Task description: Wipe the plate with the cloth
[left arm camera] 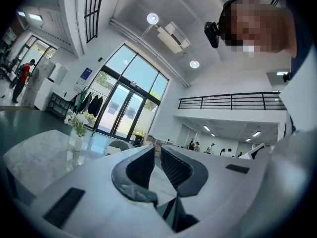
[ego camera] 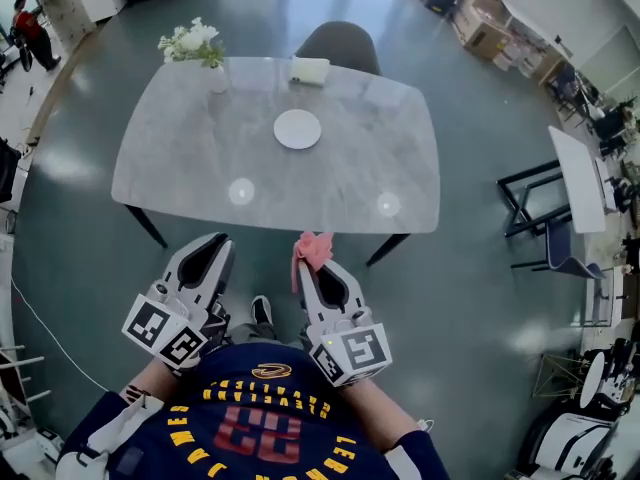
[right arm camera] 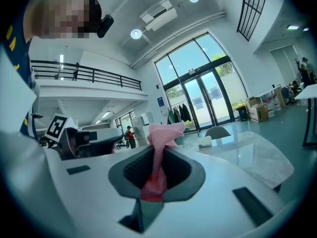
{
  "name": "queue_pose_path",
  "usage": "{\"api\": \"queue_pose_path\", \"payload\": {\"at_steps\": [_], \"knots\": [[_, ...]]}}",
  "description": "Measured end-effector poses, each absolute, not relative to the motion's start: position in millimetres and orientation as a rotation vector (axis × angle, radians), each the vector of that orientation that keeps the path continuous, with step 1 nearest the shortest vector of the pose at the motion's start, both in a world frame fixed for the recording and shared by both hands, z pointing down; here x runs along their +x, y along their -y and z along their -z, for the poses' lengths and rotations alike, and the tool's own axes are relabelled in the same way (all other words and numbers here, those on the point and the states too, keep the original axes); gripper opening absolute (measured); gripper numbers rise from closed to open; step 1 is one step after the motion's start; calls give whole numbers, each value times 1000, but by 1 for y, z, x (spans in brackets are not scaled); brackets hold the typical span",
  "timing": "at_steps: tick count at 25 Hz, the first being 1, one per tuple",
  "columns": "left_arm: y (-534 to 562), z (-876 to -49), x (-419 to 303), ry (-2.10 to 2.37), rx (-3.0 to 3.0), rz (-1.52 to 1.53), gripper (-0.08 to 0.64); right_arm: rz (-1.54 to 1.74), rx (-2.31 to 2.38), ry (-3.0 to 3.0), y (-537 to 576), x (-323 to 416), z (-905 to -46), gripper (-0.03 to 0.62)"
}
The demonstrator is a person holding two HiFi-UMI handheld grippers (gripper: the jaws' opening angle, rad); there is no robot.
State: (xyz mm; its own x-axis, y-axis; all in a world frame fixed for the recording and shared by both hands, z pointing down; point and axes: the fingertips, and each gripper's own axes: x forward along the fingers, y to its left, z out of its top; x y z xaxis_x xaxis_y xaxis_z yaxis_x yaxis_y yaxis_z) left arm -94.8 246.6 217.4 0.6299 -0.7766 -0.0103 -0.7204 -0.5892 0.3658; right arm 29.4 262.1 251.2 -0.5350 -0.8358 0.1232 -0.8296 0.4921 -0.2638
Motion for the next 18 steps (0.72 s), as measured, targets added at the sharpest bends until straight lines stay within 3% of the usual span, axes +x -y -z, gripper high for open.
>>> {"api": "queue_pose_path", "payload": {"at_steps": [18], "knots": [[-116,-253,-98,1250,2453,170,43,609,-1526,-2692,-143,42,-285,40]]}}
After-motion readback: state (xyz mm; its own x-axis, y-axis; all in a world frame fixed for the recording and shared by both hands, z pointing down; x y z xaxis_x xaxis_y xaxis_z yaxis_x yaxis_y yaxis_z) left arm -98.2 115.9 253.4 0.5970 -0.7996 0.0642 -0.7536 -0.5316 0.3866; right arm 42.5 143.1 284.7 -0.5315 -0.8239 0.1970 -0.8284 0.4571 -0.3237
